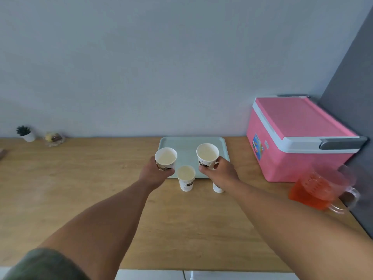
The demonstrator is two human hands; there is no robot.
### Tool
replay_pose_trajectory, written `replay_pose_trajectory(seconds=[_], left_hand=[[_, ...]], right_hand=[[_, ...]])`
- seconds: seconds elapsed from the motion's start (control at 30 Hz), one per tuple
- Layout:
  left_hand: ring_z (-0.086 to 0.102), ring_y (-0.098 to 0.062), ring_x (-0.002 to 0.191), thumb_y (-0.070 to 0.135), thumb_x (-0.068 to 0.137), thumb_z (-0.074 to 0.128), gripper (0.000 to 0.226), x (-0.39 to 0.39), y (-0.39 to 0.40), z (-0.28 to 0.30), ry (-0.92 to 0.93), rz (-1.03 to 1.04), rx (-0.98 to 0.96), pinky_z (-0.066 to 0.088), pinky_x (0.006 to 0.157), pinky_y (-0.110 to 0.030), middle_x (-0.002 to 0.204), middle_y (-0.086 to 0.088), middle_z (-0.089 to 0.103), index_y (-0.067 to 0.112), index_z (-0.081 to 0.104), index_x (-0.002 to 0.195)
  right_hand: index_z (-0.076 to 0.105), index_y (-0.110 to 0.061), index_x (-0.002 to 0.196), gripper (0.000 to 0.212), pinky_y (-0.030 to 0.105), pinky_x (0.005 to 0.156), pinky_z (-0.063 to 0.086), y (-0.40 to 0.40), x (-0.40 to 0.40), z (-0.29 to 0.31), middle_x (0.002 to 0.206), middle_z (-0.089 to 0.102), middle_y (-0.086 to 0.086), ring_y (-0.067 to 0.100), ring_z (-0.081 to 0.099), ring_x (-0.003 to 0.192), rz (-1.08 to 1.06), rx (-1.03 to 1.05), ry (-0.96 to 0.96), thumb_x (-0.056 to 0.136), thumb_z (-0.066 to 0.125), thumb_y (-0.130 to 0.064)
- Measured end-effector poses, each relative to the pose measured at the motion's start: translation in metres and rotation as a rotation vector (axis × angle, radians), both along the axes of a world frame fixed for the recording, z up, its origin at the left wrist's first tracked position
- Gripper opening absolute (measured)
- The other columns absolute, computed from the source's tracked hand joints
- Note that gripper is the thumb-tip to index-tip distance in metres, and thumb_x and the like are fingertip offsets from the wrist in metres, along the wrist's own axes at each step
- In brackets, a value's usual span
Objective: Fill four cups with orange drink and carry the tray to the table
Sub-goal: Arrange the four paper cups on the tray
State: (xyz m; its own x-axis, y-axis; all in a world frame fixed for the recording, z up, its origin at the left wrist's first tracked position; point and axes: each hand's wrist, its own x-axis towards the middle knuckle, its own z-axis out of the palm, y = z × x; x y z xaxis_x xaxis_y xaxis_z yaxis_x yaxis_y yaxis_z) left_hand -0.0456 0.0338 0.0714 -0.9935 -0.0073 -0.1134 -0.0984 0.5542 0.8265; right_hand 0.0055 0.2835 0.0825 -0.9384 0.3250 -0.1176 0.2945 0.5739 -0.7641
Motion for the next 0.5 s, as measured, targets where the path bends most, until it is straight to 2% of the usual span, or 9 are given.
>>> replay_pose_trajectory(seconds=[0.13,0.23,0.33,0.43,0.5], left_hand=[[0.064,-0.01,0.094,0.031,0.071,0.086,0.046,-0.004,0.015,0.013,0.039,-0.018,-0.002,0.049,0.071,-0.025,0.102,0.014,0.069,0.037,0.057,0.107],[0.065,-0.011,0.098,0.037,0.067,0.086,0.057,-0.01,0.024,0.017,0.032,-0.003,-0.014,0.054,0.078,-0.031,0.104,0.014,0.07,0.033,0.058,0.116],[0.067,-0.013,0.101,0.046,0.056,0.084,0.071,-0.018,0.03,0.019,0.023,0.022,-0.016,0.056,0.09,-0.039,0.105,0.015,0.07,0.032,0.058,0.121],[0.064,-0.014,0.101,0.037,0.065,0.087,0.061,-0.027,0.036,0.02,0.029,0.023,-0.015,0.05,0.084,-0.032,0.104,0.012,0.069,0.027,0.058,0.118],[0.063,-0.016,0.102,0.033,0.068,0.087,0.063,-0.036,0.036,0.019,0.03,0.015,-0.007,0.046,0.08,-0.029,0.108,0.009,0.068,0.025,0.058,0.122]], right_hand=[[0.064,-0.024,0.114,0.055,0.034,0.082,0.054,0.018,-0.014,0.008,0.098,0.065,-0.012,0.016,0.066,0.096,0.007,-0.013,0.011,0.075,0.081,-0.06],[0.063,-0.023,0.113,0.056,0.033,0.08,0.054,0.027,-0.025,0.015,0.103,0.069,-0.008,0.015,0.066,0.095,0.032,-0.008,0.011,0.075,0.08,-0.061],[0.061,-0.022,0.112,0.054,0.031,0.075,0.049,0.032,-0.033,0.021,0.097,0.063,-0.013,0.016,0.064,0.094,0.058,-0.009,0.003,0.077,0.08,-0.058],[0.061,-0.024,0.113,0.054,0.032,0.08,0.052,0.032,-0.044,0.021,0.097,0.062,-0.013,0.017,0.065,0.097,0.06,-0.02,-0.011,0.077,0.08,-0.058],[0.061,-0.026,0.113,0.054,0.034,0.084,0.055,0.03,-0.054,0.018,0.101,0.065,-0.011,0.017,0.066,0.098,0.06,-0.022,-0.028,0.075,0.08,-0.06]])
